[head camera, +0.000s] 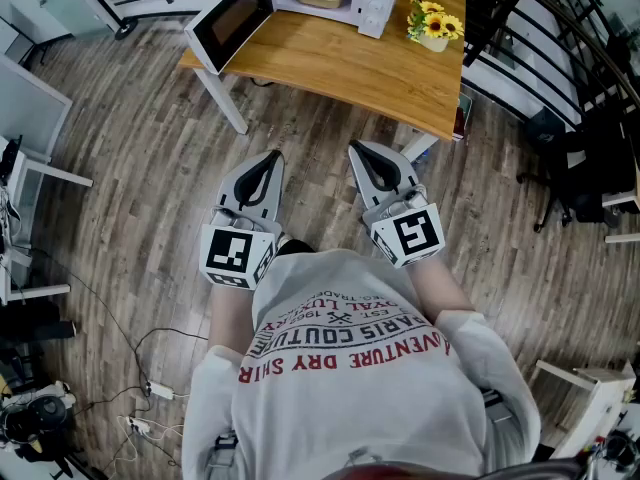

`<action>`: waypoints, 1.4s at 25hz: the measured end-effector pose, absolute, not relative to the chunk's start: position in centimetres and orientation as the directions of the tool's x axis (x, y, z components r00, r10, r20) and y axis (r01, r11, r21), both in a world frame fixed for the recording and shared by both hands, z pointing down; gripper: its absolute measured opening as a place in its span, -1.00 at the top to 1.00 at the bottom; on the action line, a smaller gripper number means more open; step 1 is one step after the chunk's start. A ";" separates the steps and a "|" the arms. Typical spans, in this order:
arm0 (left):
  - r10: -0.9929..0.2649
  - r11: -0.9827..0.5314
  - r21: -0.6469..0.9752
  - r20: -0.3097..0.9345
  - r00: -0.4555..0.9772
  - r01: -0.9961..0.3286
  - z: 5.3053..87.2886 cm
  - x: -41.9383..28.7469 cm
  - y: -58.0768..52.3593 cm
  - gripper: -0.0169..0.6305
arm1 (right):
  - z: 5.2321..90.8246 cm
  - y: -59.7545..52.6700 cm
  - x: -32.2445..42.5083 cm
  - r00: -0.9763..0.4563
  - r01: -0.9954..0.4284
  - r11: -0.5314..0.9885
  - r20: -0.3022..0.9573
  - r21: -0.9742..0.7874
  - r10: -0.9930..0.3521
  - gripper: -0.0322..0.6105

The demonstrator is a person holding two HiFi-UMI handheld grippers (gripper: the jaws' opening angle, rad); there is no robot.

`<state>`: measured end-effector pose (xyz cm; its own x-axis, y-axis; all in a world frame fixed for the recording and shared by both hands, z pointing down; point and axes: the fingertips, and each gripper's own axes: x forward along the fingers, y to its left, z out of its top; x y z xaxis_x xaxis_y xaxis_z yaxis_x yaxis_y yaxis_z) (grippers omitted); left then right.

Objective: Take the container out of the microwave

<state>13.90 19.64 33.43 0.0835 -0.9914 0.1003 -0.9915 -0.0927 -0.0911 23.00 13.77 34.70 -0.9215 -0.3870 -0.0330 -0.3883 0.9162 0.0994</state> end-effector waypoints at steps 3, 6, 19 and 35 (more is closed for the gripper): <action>-0.992 -0.106 -0.087 0.080 0.099 -0.991 33.4 14.1 19.6 0.91 | 34.7 13.9 23.0 -0.918 -0.395 0.909 -0.037 0.129 -0.394 0.81; -0.990 -0.116 -0.090 0.086 0.109 -0.989 33.7 14.4 19.6 0.91 | 34.8 13.9 23.2 -0.917 -0.399 0.911 -0.042 0.109 -0.396 0.81; -0.992 -0.108 -0.042 0.064 0.106 -0.993 34.6 14.5 19.1 0.91 | 35.6 13.6 24.3 -0.920 -0.391 0.917 -0.027 0.075 -0.390 0.81; -0.992 -0.097 -0.083 0.094 0.089 -0.992 36.2 7.1 13.4 0.91 | 37.6 6.7 17.3 -0.887 -0.455 0.887 0.041 0.084 -0.459 0.19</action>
<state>7.06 13.37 36.18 0.0893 -0.9915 0.0943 -0.9918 -0.0973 -0.0835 17.33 6.72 37.60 -0.8875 -0.4590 0.0408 -0.4547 0.8866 0.0842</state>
